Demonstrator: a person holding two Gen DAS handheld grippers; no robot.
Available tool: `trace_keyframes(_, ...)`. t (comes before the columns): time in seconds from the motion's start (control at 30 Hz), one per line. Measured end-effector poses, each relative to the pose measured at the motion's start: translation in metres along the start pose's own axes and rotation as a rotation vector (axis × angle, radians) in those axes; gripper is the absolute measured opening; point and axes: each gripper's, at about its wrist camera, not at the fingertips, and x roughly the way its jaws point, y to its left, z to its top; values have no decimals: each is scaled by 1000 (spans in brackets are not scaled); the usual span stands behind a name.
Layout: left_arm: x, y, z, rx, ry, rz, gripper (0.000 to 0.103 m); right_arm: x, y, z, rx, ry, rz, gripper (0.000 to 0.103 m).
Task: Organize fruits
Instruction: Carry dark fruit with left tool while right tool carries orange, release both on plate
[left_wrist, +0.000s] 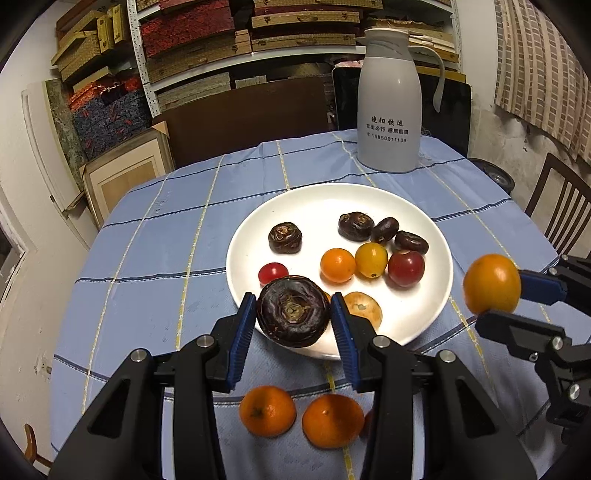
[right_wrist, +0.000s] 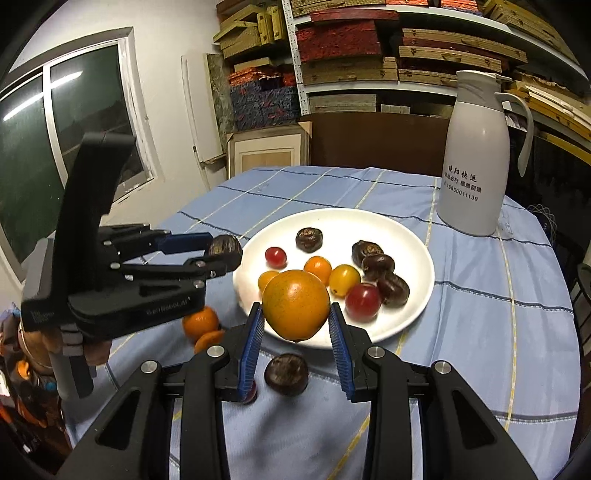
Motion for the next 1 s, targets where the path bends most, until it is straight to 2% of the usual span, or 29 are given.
trace_keyframes(1.0, 74, 12, 42, -30, 59, 54, 41, 89, -42, 47, 64, 63, -57, 36)
